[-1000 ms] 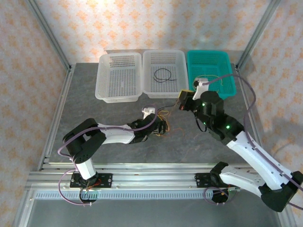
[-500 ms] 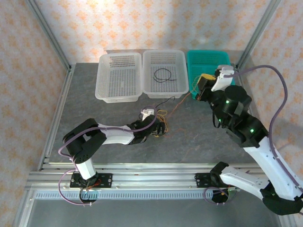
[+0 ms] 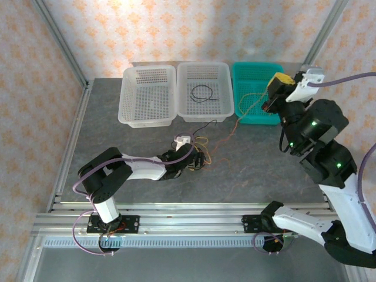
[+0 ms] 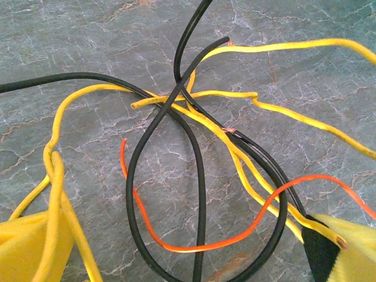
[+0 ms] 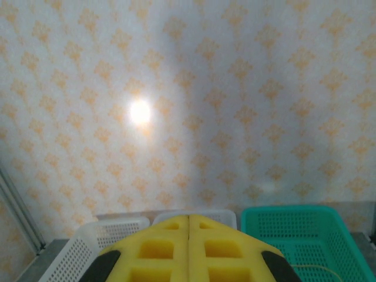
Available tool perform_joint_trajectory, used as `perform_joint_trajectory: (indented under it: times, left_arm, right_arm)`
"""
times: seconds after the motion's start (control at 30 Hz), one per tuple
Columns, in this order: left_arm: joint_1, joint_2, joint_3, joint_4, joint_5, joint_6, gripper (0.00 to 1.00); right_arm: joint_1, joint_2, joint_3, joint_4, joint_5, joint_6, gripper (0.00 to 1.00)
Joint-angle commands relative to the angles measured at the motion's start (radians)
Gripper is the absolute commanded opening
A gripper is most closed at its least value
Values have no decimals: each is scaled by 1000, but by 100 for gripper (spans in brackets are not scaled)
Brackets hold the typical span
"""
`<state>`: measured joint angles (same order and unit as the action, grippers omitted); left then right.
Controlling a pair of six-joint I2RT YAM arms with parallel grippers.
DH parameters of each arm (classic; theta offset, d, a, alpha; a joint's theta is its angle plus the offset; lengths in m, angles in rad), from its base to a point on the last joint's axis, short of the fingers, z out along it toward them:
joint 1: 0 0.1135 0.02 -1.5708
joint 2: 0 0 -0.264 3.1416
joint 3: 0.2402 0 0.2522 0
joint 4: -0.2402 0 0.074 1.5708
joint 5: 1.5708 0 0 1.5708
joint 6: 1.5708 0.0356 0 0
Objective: Untangle the cables
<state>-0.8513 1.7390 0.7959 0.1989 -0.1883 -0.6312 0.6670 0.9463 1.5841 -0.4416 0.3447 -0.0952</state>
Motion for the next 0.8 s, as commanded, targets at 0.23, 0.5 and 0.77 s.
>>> perform_joint_trajectory:
  times: [0.23, 0.5, 0.77]
  left_arm:
    - [-6, -37, -14, -30, 46, 52, 99]
    - [-6, -245, 25, -102, -46, 197, 99]
    - [4, -385, 138, -226, -31, 345, 99]
  right_arm:
    - [2, 2, 21, 0, 93, -39, 0]
    - [2, 13, -74, 61, 104, -38, 0]
    - [0, 47, -139, 101, 9, 15, 0]
